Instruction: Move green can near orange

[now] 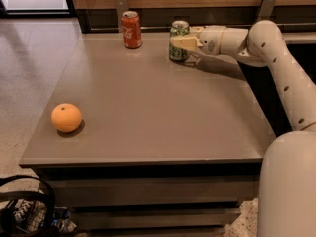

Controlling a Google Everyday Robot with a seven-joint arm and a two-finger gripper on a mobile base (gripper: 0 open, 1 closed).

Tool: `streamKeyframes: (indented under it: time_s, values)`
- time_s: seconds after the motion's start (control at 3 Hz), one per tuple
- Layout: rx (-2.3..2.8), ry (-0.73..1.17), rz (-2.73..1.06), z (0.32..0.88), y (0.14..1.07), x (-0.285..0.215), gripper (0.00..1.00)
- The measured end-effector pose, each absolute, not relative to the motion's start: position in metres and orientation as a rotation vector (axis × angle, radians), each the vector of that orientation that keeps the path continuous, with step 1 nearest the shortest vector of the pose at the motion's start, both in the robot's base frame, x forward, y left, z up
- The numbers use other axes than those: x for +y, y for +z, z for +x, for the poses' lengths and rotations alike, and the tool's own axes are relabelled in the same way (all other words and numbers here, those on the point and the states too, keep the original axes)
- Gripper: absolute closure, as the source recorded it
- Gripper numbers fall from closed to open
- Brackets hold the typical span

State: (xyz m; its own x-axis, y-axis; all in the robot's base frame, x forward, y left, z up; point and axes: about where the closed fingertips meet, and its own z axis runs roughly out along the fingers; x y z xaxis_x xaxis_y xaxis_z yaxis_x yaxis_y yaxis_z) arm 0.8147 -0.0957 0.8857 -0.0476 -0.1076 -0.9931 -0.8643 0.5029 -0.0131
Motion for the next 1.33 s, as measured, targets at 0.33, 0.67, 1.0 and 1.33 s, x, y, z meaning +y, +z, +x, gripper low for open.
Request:
streamKeyframes:
  time_s: [0.33, 0.67, 1.0, 1.33]
  values:
    - [1.532, 0.776, -0.9, 0.802, 0.902, -0.086, 1.0]
    - [1.528, 0.77, -0.91, 0.787, 0.922, -0.081, 1.0]
    - [1.507, 0.8, -0.934, 0.756, 0.933, -0.057, 1.0]
    - [1.48, 0.829, -0.967, 0.722, 0.939, -0.031, 1.0]
